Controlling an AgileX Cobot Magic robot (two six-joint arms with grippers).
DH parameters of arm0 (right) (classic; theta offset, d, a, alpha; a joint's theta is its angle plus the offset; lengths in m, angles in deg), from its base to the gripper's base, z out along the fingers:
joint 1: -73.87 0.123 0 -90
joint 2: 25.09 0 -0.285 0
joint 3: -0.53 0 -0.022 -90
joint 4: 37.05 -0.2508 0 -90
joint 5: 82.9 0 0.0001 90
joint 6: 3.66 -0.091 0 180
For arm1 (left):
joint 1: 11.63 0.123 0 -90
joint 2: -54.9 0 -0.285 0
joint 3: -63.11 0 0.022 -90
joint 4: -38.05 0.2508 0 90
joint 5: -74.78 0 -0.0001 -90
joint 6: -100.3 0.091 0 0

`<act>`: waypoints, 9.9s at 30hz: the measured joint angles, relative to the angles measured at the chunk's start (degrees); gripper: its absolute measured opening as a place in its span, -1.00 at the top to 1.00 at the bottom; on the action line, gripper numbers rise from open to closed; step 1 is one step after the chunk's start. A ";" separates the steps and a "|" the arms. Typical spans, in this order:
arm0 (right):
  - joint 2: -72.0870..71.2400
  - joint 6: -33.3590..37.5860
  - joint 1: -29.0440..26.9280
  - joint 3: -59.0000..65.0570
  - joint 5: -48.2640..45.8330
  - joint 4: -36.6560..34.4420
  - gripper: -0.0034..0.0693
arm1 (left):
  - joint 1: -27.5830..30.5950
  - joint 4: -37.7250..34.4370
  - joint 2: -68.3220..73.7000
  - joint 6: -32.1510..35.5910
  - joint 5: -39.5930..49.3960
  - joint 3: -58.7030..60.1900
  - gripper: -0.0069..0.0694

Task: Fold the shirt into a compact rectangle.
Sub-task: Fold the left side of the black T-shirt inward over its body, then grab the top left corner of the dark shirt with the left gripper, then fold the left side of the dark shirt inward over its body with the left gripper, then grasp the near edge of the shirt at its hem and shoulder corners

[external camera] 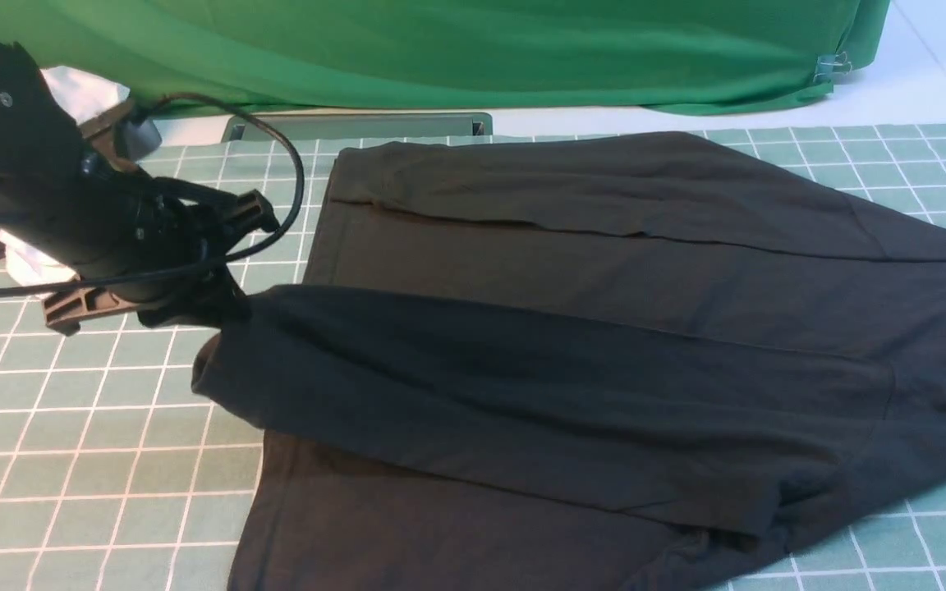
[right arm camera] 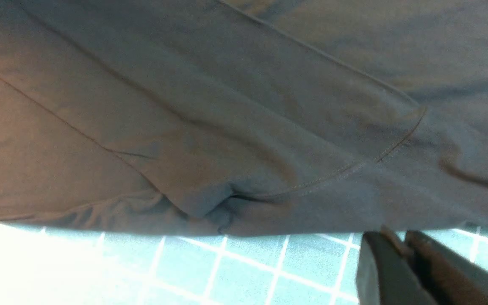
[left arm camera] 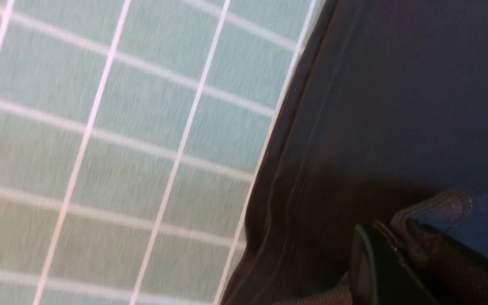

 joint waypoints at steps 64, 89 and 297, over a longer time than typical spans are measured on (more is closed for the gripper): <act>0.02 -5.17 0.00 0.00 3.51 0.00 0.62 | 0.05 -15.04 56.73 1.70 5.18 -64.81 0.21; 0.07 -2.79 0.00 0.00 4.10 0.06 0.62 | -4.68 -5.24 38.30 -8.08 23.47 -62.02 0.77; 24.55 -12.36 26.08 6.86 4.39 22.10 0.76 | -25.70 -11.81 -5.23 1.13 13.38 20.74 0.77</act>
